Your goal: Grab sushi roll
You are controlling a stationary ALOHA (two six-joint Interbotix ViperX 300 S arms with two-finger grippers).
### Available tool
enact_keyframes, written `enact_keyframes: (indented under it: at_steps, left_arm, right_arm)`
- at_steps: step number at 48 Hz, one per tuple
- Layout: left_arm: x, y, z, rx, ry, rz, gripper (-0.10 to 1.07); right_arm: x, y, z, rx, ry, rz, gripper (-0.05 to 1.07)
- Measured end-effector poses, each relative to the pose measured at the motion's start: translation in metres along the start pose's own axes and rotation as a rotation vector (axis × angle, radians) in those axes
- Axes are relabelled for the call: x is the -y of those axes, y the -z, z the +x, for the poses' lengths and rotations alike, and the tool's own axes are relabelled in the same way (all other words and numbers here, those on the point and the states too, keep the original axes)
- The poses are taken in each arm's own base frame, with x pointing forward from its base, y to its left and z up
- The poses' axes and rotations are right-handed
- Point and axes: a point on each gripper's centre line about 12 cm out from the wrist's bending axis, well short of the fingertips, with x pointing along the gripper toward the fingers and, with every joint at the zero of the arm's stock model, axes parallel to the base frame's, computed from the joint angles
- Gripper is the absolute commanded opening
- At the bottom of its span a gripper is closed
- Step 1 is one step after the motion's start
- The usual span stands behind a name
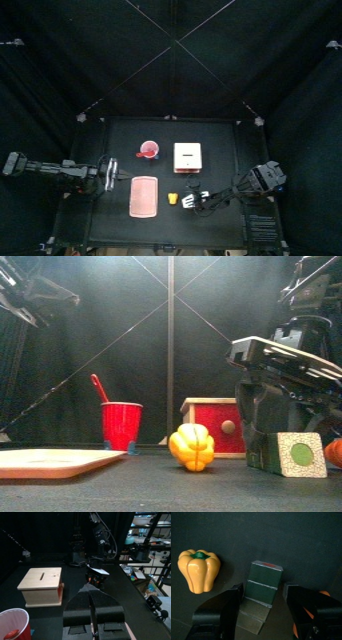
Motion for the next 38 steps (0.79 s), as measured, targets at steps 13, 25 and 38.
enact_keyframes:
  at_steps: [13,25,38]
  left_arm:
    - [-0.0003,0.0000,0.0000,0.000,-0.002,0.000,-0.01]
    - [-0.0003,-0.0006,0.0001,0.002,-0.002,0.000,-0.01]
    - [0.0000,0.0000,0.0000,0.000,0.000,0.000,-0.01]
  right_arm:
    - [0.0010,-0.0011,0.0017,0.001,0.006,0.003,0.90]
    - [-0.0002,-0.0010,0.0006,0.002,0.002,-0.002,0.62]
    - [-0.0011,-0.0039,-0.0016,0.001,-0.005,0.010,0.50]
